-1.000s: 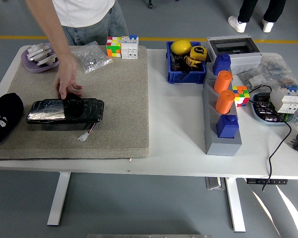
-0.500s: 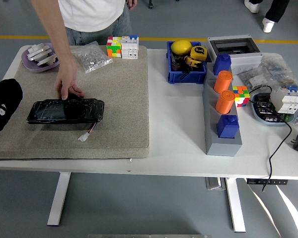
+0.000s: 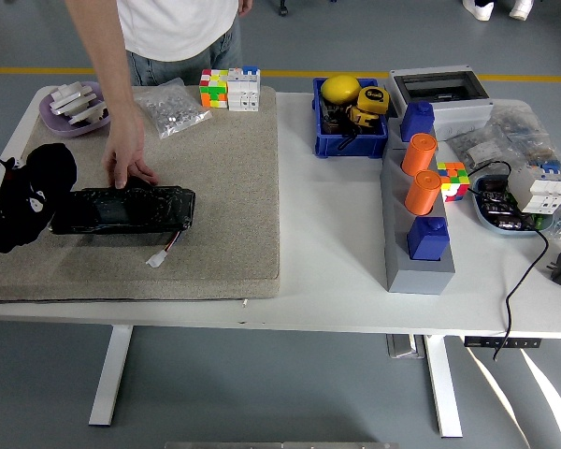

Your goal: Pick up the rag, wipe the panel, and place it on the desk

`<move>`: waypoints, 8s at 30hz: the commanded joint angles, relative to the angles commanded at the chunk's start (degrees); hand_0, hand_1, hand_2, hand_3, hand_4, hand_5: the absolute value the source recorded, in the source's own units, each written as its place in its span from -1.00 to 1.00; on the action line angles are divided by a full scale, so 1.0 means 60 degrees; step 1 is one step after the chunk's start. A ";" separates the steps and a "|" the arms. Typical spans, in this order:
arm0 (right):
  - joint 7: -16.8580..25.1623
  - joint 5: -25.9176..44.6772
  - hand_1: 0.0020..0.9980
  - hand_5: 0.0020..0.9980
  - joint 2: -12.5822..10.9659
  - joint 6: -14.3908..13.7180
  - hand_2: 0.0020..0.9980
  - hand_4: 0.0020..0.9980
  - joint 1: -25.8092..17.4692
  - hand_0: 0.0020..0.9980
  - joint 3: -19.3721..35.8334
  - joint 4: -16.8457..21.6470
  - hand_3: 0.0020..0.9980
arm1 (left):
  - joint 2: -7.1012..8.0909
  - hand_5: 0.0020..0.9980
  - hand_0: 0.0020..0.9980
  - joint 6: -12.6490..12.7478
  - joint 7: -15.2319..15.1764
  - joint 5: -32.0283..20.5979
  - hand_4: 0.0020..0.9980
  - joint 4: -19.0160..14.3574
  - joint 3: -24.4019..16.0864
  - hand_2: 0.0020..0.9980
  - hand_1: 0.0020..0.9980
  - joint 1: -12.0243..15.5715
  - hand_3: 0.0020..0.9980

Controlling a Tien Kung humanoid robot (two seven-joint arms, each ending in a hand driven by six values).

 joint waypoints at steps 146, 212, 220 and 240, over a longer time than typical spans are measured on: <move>-0.0545 -0.0262 0.26 0.03 -0.0030 0.0225 0.37 1.00 -0.0160 0.51 -0.0059 0.0000 0.25 | -0.0827 -1.00 -0.40 0.0208 -0.0315 0.0005 -1.00 0.0475 0.0139 0.12 -0.65 -0.0146 -0.25; -0.0580 -0.0205 0.25 0.05 -0.0081 0.0301 0.37 1.00 -0.0181 0.52 -0.0202 0.0000 0.25 | -0.1447 -1.00 -0.39 0.0207 -0.0239 -0.0101 -1.00 0.0284 0.0636 0.11 -0.65 -0.0155 -0.25; -0.0577 -0.0196 0.25 0.05 -0.0073 0.0313 0.37 1.00 -0.0159 0.52 -0.0213 0.0000 0.26 | -0.1165 -1.00 -0.39 0.0181 -0.0237 0.0013 -1.00 0.0462 0.0045 0.11 -0.65 -0.0268 -0.25; -0.0492 -0.0185 0.24 0.05 -0.0070 0.0397 0.37 1.00 -0.0139 0.52 -0.0205 0.0000 0.26 | -0.0553 -1.00 -0.39 0.0151 -0.0180 0.0937 -1.00 0.0700 0.0044 0.10 -0.64 -0.0341 -0.25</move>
